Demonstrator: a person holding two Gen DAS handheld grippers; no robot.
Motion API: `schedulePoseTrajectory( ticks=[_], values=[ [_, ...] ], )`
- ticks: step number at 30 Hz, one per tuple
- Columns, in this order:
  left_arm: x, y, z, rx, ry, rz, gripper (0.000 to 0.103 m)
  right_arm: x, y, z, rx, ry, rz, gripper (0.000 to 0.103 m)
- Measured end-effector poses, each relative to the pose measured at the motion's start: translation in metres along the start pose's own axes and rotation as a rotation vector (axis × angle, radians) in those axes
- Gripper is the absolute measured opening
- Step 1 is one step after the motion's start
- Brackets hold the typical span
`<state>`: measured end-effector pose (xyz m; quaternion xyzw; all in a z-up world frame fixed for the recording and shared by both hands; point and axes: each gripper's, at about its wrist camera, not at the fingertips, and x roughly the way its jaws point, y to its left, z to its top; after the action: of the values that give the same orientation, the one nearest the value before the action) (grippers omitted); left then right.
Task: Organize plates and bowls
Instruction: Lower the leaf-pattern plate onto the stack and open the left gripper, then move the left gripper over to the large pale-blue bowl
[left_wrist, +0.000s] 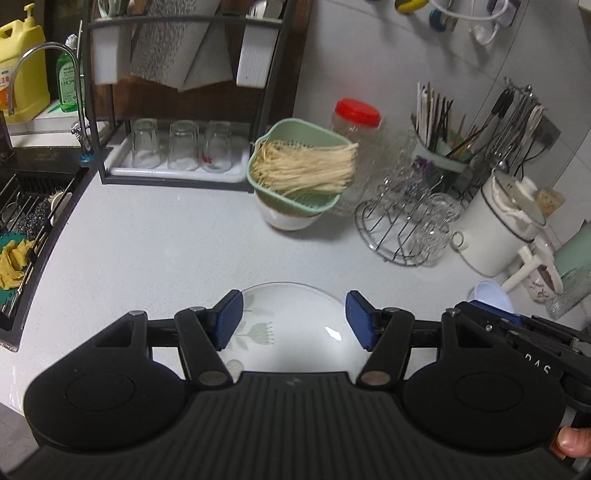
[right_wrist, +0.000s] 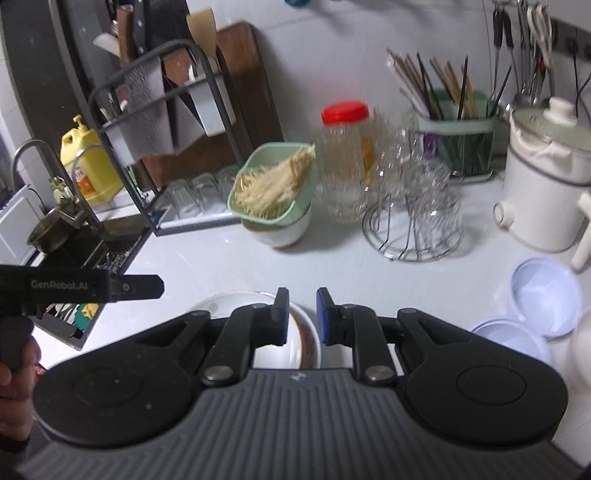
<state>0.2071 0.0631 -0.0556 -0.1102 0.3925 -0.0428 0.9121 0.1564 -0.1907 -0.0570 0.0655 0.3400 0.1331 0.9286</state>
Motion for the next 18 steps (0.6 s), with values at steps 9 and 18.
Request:
schedulePoseTrajectory(
  ticks=[9,18],
  values=[
    [-0.034,-0.04,-0.022,0.001,-0.064,-0.002,0.067,-0.043,-0.021,-0.003,-0.015,-0.074,-0.015,0.019],
    [-0.027,-0.076,-0.065,0.03,-0.069,0.0,0.068,-0.069,-0.054,-0.04,-0.051,-0.089,-0.038,0.019]
  ],
)
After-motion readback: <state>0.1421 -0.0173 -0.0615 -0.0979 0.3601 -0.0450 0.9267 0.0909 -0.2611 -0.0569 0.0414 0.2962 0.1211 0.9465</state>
